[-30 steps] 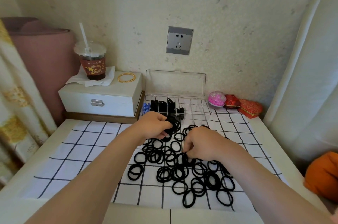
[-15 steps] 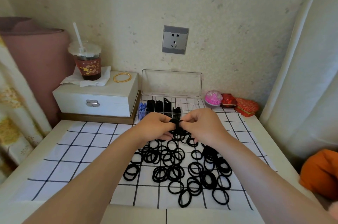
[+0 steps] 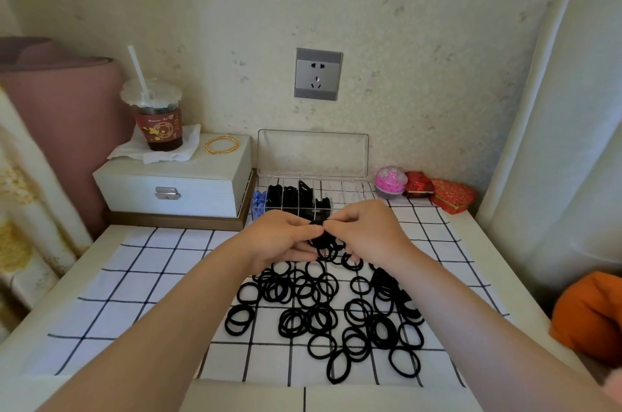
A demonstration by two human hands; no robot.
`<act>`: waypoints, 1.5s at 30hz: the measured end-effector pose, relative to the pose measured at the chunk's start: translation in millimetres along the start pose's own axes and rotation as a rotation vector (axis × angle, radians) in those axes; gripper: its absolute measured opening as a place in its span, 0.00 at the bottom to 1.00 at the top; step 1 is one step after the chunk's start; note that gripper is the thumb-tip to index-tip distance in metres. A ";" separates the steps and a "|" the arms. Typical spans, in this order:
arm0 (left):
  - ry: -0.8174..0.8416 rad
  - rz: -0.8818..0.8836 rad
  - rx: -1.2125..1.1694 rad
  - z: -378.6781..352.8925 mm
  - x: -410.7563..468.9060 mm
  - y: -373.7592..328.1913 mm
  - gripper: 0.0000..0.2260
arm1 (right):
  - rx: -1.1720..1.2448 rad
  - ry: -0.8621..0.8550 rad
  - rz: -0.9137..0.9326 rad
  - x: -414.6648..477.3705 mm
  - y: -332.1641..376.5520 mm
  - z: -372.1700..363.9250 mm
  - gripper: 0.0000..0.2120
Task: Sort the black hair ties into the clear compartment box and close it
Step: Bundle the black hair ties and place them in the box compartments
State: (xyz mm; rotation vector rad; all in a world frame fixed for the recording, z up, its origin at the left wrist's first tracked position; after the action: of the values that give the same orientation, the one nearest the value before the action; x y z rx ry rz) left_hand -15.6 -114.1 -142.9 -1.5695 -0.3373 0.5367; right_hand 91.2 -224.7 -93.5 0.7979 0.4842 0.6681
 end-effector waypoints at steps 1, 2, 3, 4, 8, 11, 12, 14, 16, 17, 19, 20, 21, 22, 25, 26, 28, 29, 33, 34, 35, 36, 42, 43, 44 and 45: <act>-0.011 0.003 -0.016 0.9 1.0 0.5 0.18 | 0.039 0.025 -0.023 0.2 -0.5 1.1 0.04; -0.021 0.003 -0.029 1.2 1.3 0.0 0.17 | 0.072 0.045 -0.051 1.2 -1.6 2.2 0.05; -0.031 0.002 -0.041 1.4 1.7 -0.6 0.16 | 0.102 0.074 -0.099 2.4 -4.5 2.9 0.09; -0.039 0.001 -0.060 1.5 1.9 -1.4 0.15 | 0.130 0.128 -0.159 3.7 -9.0 1.6 0.14; -0.022 -0.003 -0.159 -0.9 0.1 -6.7 0.11 | 0.255 0.341 -0.261 0.0 -15.3 -11.1 0.24; -0.095 -0.004 -0.213 3.9 1.0 -8.1 0.12 | 0.337 0.263 -0.253 2.7 -14.4 -4.7 0.17; -0.143 -0.006 -0.211 7.7 1.4 -7.5 0.13 | 0.345 0.234 -0.253 3.8 -14.3 -0.9 0.15; -0.226 -0.013 -0.128 17.2 2.3 -5.0 0.14 | 0.354 0.194 -0.232 5.0 -12.4 6.4 0.10; -0.247 -0.014 -0.052 21.0 1.7 -3.5 0.15 | 0.369 0.166 -0.188 3.9 -7.3 11.1 0.05; -0.232 -0.012 -0.029 19.9 1.1 -3.4 0.14 | 0.369 0.147 -0.163 3.1 -4.5 12.2 0.03; -0.174 -0.009 0.018 13.9 0.1 -4.6 0.13 | 0.331 0.086 -0.104 1.5 0.9 13.6 0.01; -0.140 -0.011 0.022 9.9 -0.6 -5.7 0.13 | 0.297 0.052 -0.073 1.6 2.7 13.7 0.02; -0.106 -0.015 0.011 5.7 -0.9 -6.7 0.14 | 0.254 0.021 -0.042 1.5 4.0 13.6 0.03; -0.073 -0.022 -0.007 1.5 -1.3 -7.9 0.15 | 0.209 -0.006 -0.012 1.7 5.0 12.9 0.04; -0.001 -0.033 -0.075 -7.8 -4.2 -11.5 0.15 | 0.125 -0.050 0.054 0.9 7.1 9.7 0.07; 0.016 -0.029 -0.103 -9.7 -5.6 -12.4 0.14 | 0.120 -0.060 0.066 1.1 7.2 9.0 0.07; 0.043 -0.008 -0.187 -12.6 -7.3 -13.2 0.13 | 0.102 -0.087 0.082 1.7 7.4 9.2 0.07; 0.054 0.005 -0.238 -13.7 -7.9 -13.5 0.13 | 0.084 -0.107 0.090 1.9 7.4 9.9 0.08; 0.103 -0.013 -0.252 -17.0 -7.7 -15.6 0.16 | -0.034 -0.183 0.126 0.9 7.1 11.6 0.11; 0.112 -0.028 -0.203 -16.8 -7.4 -14.9 0.16 | -0.074 -0.191 0.131 0.2 7.1 9.9 0.11; 0.110 -0.037 -0.161 -16.1 -6.3 -13.3 0.14 | -0.106 -0.194 0.134 -0.1 6.8 8.2 0.09; 0.096 -0.037 -0.134 -14.0 -5.2 -11.3 0.12 | -0.128 -0.191 0.136 0.5 6.4 6.6 0.06; 0.078 -0.032 -0.088 -4.2 -1.7 -8.0 0.11 | 0.028 0.021 0.004 11.8 -3.5 2.9 0.08; 0.073 -0.037 -0.087 -3.3 -1.3 -8.8 0.12 | 0.097 0.082 -0.048 12.5 -6.5 2.5 0.12; 0.073 -0.043 -0.092 -3.1 -1.5 -10.2 0.12 | 0.159 0.145 -0.103 13.2 -10.6 1.5 0.15; 0.082 -0.050 -0.097 -3.6 -1.9 -11.7 0.12 | 0.208 0.209 -0.153 12.9 -14.1 -0.1 0.18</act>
State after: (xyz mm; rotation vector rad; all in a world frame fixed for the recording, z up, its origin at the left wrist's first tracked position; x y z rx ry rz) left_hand -14.1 -117.3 -131.0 -1.6679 -0.3432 0.4210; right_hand 105.2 -222.8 -106.4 0.8809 0.8070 0.5669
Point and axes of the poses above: each hand's wrist, its own x-axis towards the middle knuckle, its own z-axis out of the back of the hand, y = z × x, the point moved 6 cm from there along x, towards the middle knuckle, and after that the axes turned 13 degrees about -z, right-handed, at the moved point
